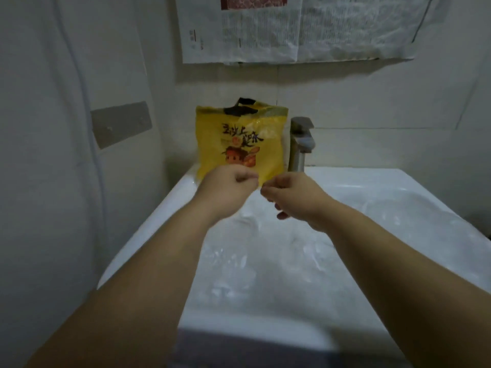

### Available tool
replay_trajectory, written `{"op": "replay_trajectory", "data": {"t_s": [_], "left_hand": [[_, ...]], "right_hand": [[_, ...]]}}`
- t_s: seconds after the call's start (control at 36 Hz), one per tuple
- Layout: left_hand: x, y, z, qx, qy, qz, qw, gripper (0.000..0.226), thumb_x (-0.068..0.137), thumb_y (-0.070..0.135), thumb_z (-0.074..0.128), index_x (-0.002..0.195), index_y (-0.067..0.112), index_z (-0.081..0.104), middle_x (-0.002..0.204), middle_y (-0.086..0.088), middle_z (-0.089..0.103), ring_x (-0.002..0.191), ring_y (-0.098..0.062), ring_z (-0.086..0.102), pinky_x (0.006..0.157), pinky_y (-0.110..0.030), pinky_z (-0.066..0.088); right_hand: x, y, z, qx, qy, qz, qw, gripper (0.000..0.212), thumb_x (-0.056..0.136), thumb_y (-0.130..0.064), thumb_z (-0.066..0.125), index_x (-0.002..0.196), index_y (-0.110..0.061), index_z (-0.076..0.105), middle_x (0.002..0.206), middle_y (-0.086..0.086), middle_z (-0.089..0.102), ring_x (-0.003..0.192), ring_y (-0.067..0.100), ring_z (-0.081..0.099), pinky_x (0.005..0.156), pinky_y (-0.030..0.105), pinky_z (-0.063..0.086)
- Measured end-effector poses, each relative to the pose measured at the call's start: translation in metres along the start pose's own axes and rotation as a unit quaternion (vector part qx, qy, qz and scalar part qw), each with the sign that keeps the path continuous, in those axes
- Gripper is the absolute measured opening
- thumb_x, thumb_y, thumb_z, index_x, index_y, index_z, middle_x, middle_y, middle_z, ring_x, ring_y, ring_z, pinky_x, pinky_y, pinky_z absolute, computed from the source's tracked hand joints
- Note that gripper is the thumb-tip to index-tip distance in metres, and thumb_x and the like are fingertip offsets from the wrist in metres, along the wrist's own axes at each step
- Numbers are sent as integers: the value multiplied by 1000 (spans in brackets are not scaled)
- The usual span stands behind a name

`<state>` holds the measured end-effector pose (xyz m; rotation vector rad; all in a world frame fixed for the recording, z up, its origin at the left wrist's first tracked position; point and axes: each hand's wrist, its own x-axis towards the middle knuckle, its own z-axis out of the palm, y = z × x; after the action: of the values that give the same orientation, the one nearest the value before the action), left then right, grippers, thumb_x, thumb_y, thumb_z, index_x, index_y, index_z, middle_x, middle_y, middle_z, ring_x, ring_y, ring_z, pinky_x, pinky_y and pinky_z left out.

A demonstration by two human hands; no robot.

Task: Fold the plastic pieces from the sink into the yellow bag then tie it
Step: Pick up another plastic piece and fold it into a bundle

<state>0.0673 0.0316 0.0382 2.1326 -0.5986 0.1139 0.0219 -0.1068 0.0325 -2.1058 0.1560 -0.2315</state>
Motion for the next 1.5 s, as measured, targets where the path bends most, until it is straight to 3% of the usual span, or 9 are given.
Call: {"op": "replay_trajectory", "data": {"t_s": [0.14, 0.28, 0.44, 0.58, 0.75, 0.94, 1.19, 1.39, 1.5], "left_hand": [[-41, -29, 14, 53, -67, -67, 994, 49, 91, 26, 63, 138, 24, 51, 144, 4, 48, 128, -15, 47, 93, -24, 38], [-65, -52, 18, 154, -238, -135, 949, 97, 75, 31, 77, 154, 28, 19, 150, 5, 37, 131, -21, 42, 102, -31, 41], [-61, -45, 26, -30, 31, -116, 992, 20, 92, 19, 58, 105, 10, 70, 97, -4, 68, 87, -21, 62, 65, -24, 44], [-47, -9, 29, -165, 59, -15, 984, 17, 95, 26, 59, 84, 22, 71, 86, 8, 68, 85, -10, 62, 79, -24, 48], [-22, 21, 34, -315, 36, 22, 948, 16, 96, 30, 56, 95, 25, 71, 97, 4, 71, 98, -16, 65, 91, -35, 51], [0, 7, 55, -145, -85, 13, 986, 93, 61, 59, 81, 142, 31, 46, 134, 16, 51, 123, -7, 49, 98, -30, 44], [5, -28, 71, -152, 21, 26, 988, 13, 86, 21, 71, 100, 22, 68, 90, 17, 64, 84, -2, 60, 69, -2, 43], [-7, -26, 61, -30, 290, 172, 941, 31, 86, 39, 60, 109, 19, 66, 109, 5, 48, 93, -12, 55, 81, -19, 46], [-18, -17, 61, -15, 59, 194, 979, 60, 58, 71, 68, 110, 43, 58, 103, 22, 53, 93, 10, 52, 78, -2, 39]], "right_hand": [[-37, 25, 34, -30, -104, 90, 990, 76, 88, -21, 68, 151, -22, 24, 136, 8, 45, 93, 19, 54, 68, 28, 56], [-55, 40, 48, -72, -153, 95, 981, 78, 87, -17, 69, 149, -21, 23, 137, 9, 44, 100, 20, 47, 81, 35, 57], [-49, 46, 38, -45, -78, 52, 995, 75, 87, -13, 68, 150, -19, 27, 97, 3, 58, 67, 11, 55, 56, 20, 50], [-41, 40, 10, 105, -51, 27, 993, 79, 83, -29, 73, 148, -26, 29, 129, 5, 52, 92, 15, 60, 67, 25, 52], [-26, 28, -14, 129, -29, -42, 990, 8, 93, -20, 59, 93, -17, 67, 89, 5, 68, 81, 21, 63, 73, 38, 52], [-3, 39, -33, 250, 89, 24, 964, 17, 96, -21, 48, 84, -15, 60, 88, 8, 62, 77, 23, 59, 60, 30, 48], [-4, 65, -34, 257, 157, 75, 951, 14, 99, -20, 48, 97, -14, 60, 103, 8, 62, 95, 25, 62, 66, 29, 55], [-4, 71, -35, 179, 237, 73, 952, 9, 91, -17, 56, 92, -12, 49, 81, 7, 50, 64, 20, 46, 49, 27, 40], [-6, 71, -38, 173, 262, 70, 947, 21, 91, -11, 51, 75, -16, 40, 68, 4, 42, 51, 18, 36, 42, 25, 32]]}}
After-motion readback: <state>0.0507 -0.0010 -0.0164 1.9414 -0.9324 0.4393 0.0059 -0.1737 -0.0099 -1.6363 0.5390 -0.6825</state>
